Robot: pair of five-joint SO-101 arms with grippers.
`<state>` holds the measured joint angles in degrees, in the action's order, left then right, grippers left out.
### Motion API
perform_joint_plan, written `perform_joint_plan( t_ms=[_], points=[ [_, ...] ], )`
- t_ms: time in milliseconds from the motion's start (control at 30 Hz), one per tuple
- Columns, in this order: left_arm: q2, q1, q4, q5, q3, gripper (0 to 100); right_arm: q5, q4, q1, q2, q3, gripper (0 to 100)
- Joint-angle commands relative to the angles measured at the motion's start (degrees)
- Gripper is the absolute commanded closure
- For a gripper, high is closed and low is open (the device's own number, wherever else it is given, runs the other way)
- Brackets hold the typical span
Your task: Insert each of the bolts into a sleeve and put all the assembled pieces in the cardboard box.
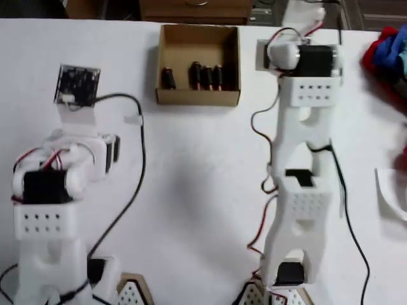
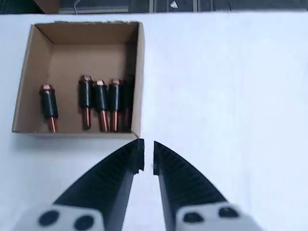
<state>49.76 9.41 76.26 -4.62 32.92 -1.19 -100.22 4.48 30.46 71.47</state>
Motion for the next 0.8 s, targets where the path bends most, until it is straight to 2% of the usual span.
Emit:
perform_joint_plan(
  t_ms=[0, 133, 300, 467, 567, 767],
  points=[
    [6.1, -0.2, -0.4, 0.7, 4.1, 84, -2.5, -1.4, -0.6, -19.5, -22.8, 97.7],
    [13.0, -0.2, -1.8, 0.7, 9.3, 85, -11.5, -0.6, -0.7, -36.8, -50.7, 97.5],
    [21.4, -0.6, -10.2, 0.4, 23.6, 84, -5.8, 7.3, -4.1, -48.9, -76.1, 97.6],
    [31.0, -0.5, -17.6, 0.4, 39.4, 84, -5.0, 14.5, -11.3, -57.1, -90.4, 97.5],
    [38.2, -0.5, -17.7, 0.4, 45.3, 84, -5.0, 17.9, -12.9, -60.7, -96.9, 97.5],
    [53.1, -0.5, -14.9, 0.4, 57.5, 84, -5.0, 27.5, -11.5, -65.3, -110.9, 97.5]
  ],
)
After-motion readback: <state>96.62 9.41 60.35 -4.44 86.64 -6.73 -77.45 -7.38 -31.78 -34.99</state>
